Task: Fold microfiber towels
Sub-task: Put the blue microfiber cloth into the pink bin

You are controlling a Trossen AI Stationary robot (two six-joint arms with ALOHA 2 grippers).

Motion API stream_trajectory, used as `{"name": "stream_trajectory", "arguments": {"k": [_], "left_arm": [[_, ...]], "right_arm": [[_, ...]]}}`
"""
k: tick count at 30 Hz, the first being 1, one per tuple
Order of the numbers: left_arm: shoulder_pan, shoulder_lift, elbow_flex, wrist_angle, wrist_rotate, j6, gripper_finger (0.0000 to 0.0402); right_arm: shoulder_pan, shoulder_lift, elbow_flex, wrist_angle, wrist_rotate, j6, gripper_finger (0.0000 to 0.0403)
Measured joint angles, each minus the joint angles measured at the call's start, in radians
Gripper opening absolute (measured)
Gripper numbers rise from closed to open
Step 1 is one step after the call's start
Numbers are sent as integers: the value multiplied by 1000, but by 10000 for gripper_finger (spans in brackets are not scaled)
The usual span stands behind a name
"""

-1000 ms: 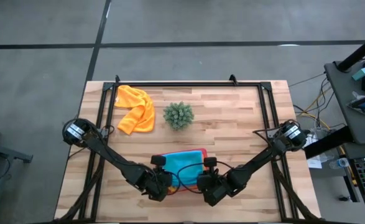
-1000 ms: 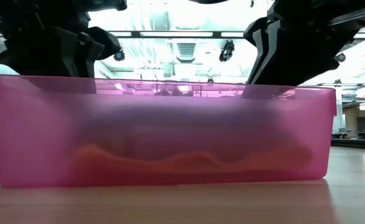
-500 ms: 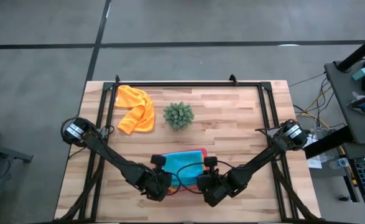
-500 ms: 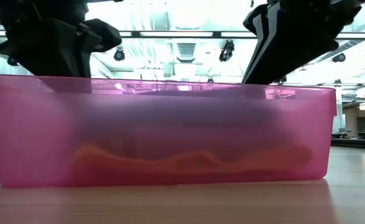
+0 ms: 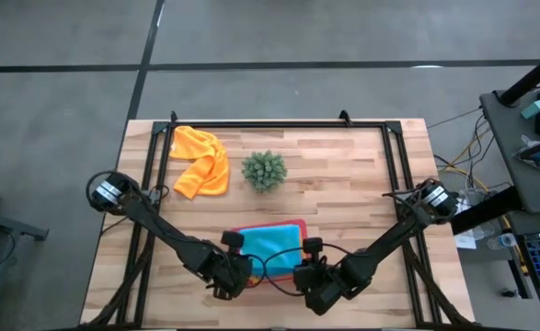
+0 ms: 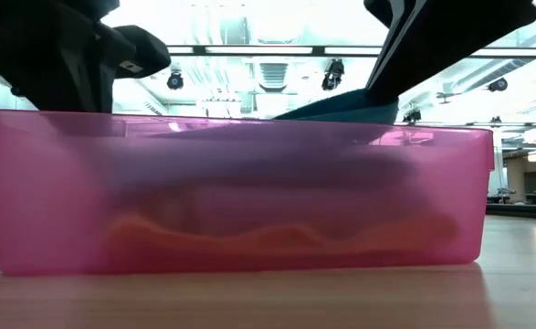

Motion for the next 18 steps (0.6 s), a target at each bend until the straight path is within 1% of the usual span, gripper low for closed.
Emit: {"name": "stream_trajectory", "arguments": {"k": [5,11,14,18], "left_arm": [[-2,-4,0,30,55,1,0],[-3,-4,-6,69,56,0,2],[-3,-4,-9,73,55,0,21],[-3,-4,-9,74,56,0,69]], "right_arm": [[10,0,0,-1,-2,0,9],[14,0,-2,4,-27,30,9],[13,0,-4,5,-28,34,9],[13,0,-6,8,-42,34,9]]}}
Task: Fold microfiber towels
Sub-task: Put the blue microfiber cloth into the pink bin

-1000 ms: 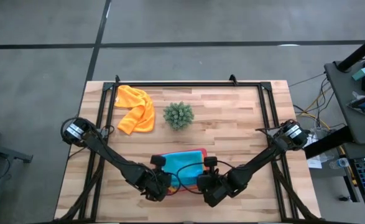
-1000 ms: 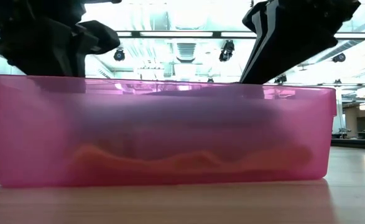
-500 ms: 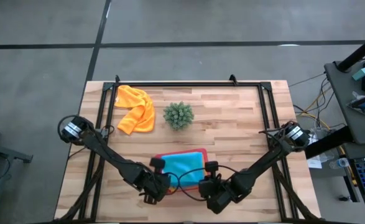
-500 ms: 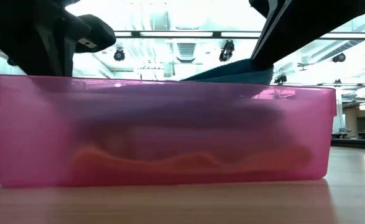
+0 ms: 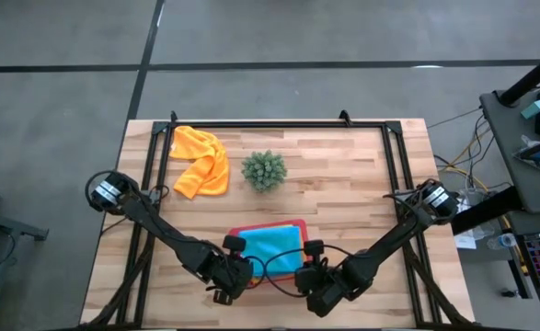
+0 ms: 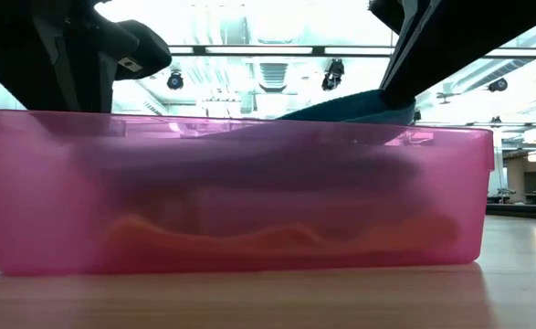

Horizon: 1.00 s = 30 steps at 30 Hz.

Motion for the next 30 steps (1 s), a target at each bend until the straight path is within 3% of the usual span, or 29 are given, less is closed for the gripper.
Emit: {"name": "stream_trajectory", "arguments": {"k": [5,9,19,25,30], "left_arm": [[0,-1,4,0,0,1,130],[2,-4,6,7,0,28,153],[10,-6,5,16,-19,35,157],[11,-67,5,18,3,52,157],[17,-91,4,44,-93,54,157]], "right_arm": [[0,0,-1,2,-2,0,9],[0,0,-5,5,-3,4,9],[-1,1,-22,8,-43,21,9],[-1,2,-25,8,-80,26,9],[-3,2,-25,15,-80,45,28]]}}
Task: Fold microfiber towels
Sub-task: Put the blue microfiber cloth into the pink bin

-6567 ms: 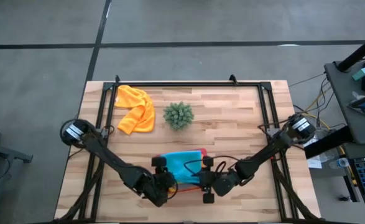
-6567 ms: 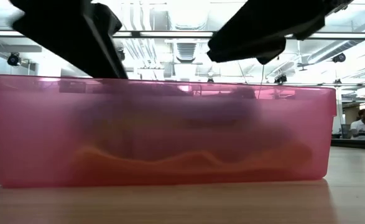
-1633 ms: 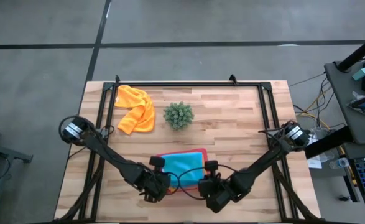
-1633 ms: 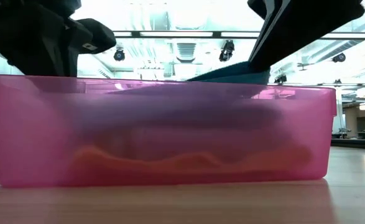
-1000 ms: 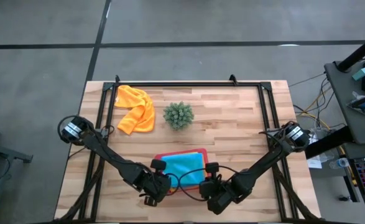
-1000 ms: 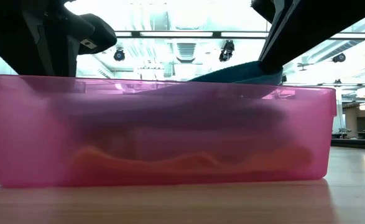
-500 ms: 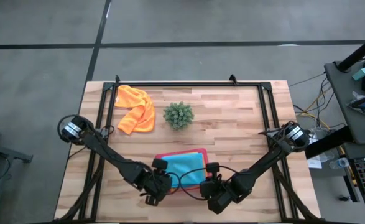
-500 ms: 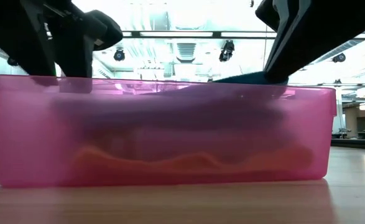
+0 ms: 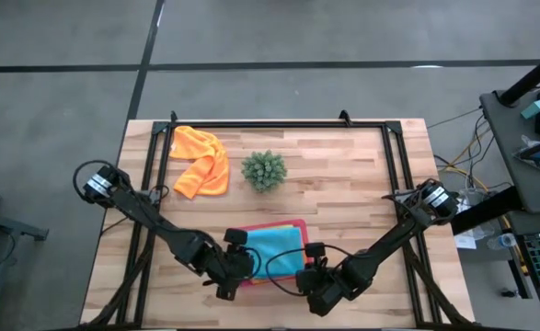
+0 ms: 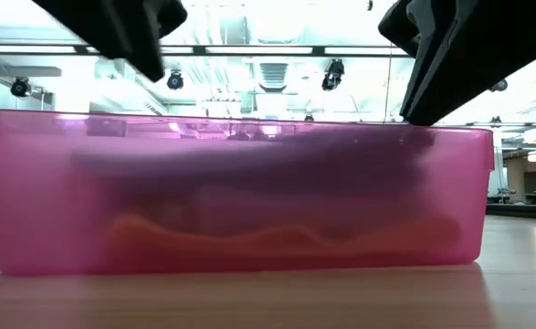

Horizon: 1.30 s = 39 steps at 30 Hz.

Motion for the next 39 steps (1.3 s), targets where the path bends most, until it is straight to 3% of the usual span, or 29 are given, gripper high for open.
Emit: {"name": "stream_trajectory", "arguments": {"k": [8,11,15,20,24,29,39], "left_arm": [[26,6,-22,76,-116,58,157],[38,6,-43,153,-135,112,151],[53,6,-90,262,-138,162,116],[65,8,-177,427,-138,163,53],[68,15,-234,497,-137,155,8],[68,29,-266,512,-61,101,6],[68,111,-258,558,-23,65,0]], "right_arm": [[0,-32,7,-28,11,-16,109],[0,-58,5,-34,131,-27,118],[-27,-67,-9,-32,256,-45,91],[-104,-46,-36,-21,264,-45,22],[-160,-29,-67,-5,263,-46,11],[-175,-26,-88,-3,264,-55,9],[-184,-26,-151,65,264,-85,9]]}}
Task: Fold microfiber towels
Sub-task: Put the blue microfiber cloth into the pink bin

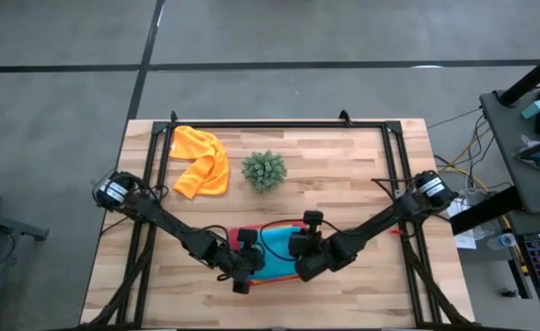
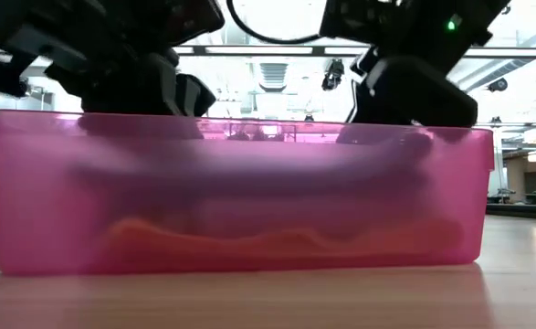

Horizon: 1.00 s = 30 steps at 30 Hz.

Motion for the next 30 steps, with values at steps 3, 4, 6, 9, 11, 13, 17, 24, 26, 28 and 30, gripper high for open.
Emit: {"name": "stream_trajectory", "arguments": {"k": [3,4,6,9,11,13,17,24,26,28,30], "left_arm": [[0,0,0,2,4,-16,0],[0,0,0,0,4,-16,0],[0,-2,0,1,4,-16,0],[0,-6,0,1,4,-16,0],[0,-17,0,-2,4,-15,0],[0,-36,3,-4,4,-15,0],[0,-95,5,-17,3,-2,0],[2,-173,-6,-180,-173,38,0],[7,-174,-14,-217,-224,38,0],[15,-174,-28,-216,-229,37,0],[23,-168,-46,-194,-231,19,0]], "right_arm": [[-2,0,-16,5,41,0,9],[-2,0,-17,5,60,1,9],[-1,-4,-17,6,77,-5,9],[1,-14,-17,4,79,-20,8],[6,-23,-17,3,79,-29,8],[16,-34,-17,2,80,-32,8],[53,-62,-16,8,78,-32,8],[98,-73,-22,97,35,-15,8],[97,-70,-32,130,35,-17,8],[85,-65,-47,160,37,-22,8],[66,-60,-67,181,41,-28,8]]}}
